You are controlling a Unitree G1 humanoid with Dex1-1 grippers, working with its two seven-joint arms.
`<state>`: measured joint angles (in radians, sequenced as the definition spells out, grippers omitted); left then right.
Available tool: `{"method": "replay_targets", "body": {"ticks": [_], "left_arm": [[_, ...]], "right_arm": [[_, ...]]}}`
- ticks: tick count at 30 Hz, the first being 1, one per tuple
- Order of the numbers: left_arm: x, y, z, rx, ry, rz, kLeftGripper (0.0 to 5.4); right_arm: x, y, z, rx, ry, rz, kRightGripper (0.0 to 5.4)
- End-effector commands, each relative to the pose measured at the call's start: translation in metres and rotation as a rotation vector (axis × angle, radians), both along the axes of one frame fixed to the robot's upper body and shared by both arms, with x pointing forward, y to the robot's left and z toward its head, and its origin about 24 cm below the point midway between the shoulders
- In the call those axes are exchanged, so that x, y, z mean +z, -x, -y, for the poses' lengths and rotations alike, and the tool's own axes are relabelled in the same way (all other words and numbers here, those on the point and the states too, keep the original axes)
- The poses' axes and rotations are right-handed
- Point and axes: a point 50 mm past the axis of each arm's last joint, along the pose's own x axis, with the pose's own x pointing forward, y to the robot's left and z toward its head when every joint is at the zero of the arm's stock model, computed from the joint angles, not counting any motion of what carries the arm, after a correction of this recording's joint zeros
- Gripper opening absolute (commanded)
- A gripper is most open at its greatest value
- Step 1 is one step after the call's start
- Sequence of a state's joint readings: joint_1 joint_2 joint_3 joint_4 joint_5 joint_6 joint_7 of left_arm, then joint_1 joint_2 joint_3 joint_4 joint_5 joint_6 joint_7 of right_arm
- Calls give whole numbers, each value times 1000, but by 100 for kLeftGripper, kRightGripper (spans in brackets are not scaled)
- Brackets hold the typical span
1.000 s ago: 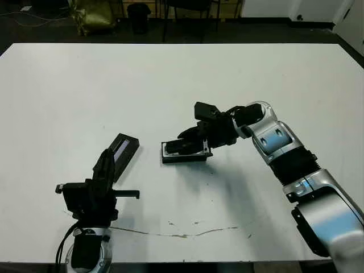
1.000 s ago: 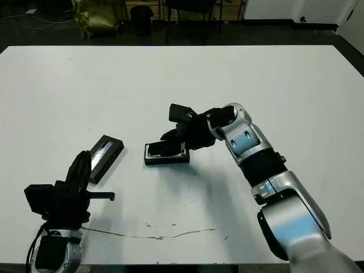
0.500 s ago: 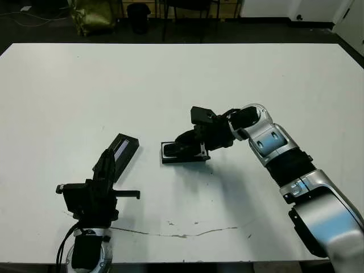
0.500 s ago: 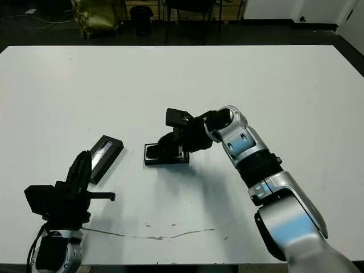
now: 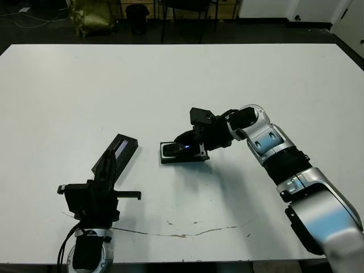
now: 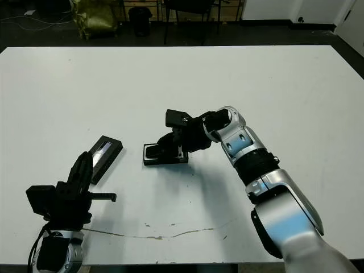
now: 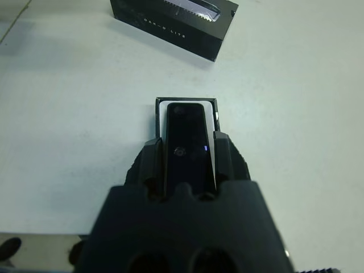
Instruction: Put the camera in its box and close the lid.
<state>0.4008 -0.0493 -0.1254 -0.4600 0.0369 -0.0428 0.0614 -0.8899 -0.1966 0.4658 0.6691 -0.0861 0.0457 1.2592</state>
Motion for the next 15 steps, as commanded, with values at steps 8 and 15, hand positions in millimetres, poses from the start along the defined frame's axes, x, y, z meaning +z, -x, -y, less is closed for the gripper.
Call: {"method": "replay_targets", "body": {"ticks": [8,15], "left_arm": [[-7,4,-3,13,-11,-45,0],[-8,3,-3,14,-6,-36,0]], "right_arm": [[-14,7,-10,109,47,55,193],[-9,5,-6,118,4,71,346]]}}
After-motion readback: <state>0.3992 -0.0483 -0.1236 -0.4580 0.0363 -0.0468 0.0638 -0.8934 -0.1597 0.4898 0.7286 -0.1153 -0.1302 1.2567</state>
